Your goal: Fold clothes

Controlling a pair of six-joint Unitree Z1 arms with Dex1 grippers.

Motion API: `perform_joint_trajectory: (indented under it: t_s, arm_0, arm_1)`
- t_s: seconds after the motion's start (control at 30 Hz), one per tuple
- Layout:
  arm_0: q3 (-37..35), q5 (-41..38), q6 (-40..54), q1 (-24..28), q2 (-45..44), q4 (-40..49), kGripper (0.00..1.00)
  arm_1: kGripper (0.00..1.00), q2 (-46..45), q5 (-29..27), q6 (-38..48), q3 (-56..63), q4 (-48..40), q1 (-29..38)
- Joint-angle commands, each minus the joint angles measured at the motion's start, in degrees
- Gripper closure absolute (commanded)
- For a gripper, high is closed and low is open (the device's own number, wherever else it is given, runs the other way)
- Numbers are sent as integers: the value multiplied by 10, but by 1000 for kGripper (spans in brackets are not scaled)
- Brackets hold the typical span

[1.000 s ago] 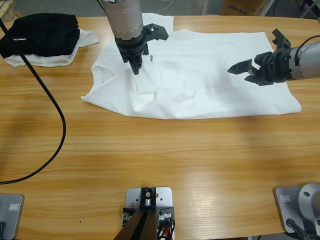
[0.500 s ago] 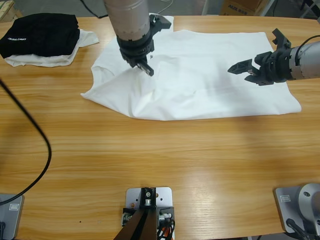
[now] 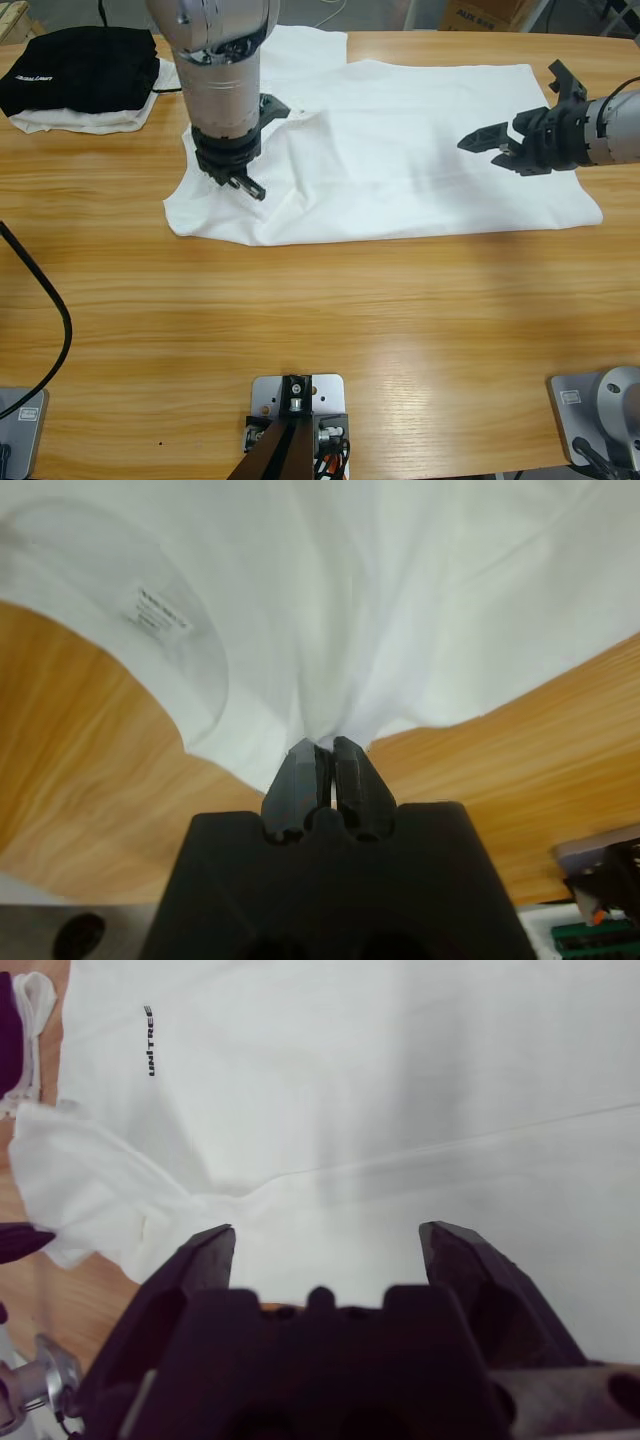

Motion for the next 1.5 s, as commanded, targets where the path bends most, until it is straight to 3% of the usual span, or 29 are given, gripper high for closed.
perform_joint_trajectory:
  t_s: [0.03,0.1,0.13,0.2,0.23,0.27,0.43,0.53,0.6,0.7,0.8,0.9,1.07,1.4,1.43,1.47,1.5]
  arm_0:
    - [17,6,-16,4,-15,86,1000]
    - [16,5,-18,4,-10,86,1000]
    - [15,5,-18,4,-8,86,953]
    - [11,9,-16,5,-9,86,315]
    - [6,10,-13,4,-9,86,62]
    - [6,26,-6,4,-10,86,8]
    - [-24,169,2,5,-28,86,0]
    - [-86,177,20,4,-26,85,0]
    - [-84,171,26,4,-27,85,0]
    - [-76,87,86,9,-26,84,10]
    - [-86,-49,127,56,-20,83,86]
    - [-124,-117,159,91,13,81,87]
    - [-183,-127,177,106,67,82,91]
    - [-173,-168,213,101,117,83,103]
    - [-177,-168,213,101,123,83,117]
    - [-182,-168,212,102,128,83,223]
    - [-184,-171,212,102,132,83,410]
  arm_1:
    - [248,4,9,-6,18,-16,6]
    - [246,4,9,-6,19,-17,7]
    - [247,5,9,-6,19,-17,7]
    - [248,5,10,-6,19,-19,7]
    - [247,5,10,-6,19,-19,7]
    - [248,5,10,-6,19,-20,8]
    - [248,4,11,-6,20,-21,10]
    - [248,5,11,-5,21,-22,13]
    - [248,6,11,-3,21,-26,13]
    - [248,14,12,-1,21,-32,15]
    - [246,15,12,-1,21,-33,19]
    - [244,13,9,-1,27,-33,19]
    - [243,16,9,-1,33,-39,19]
    - [243,33,12,-1,32,-46,19]
    - [243,33,13,-1,33,-46,19]
    - [243,33,13,-2,33,-46,19]
    - [243,34,14,-2,34,-46,19]
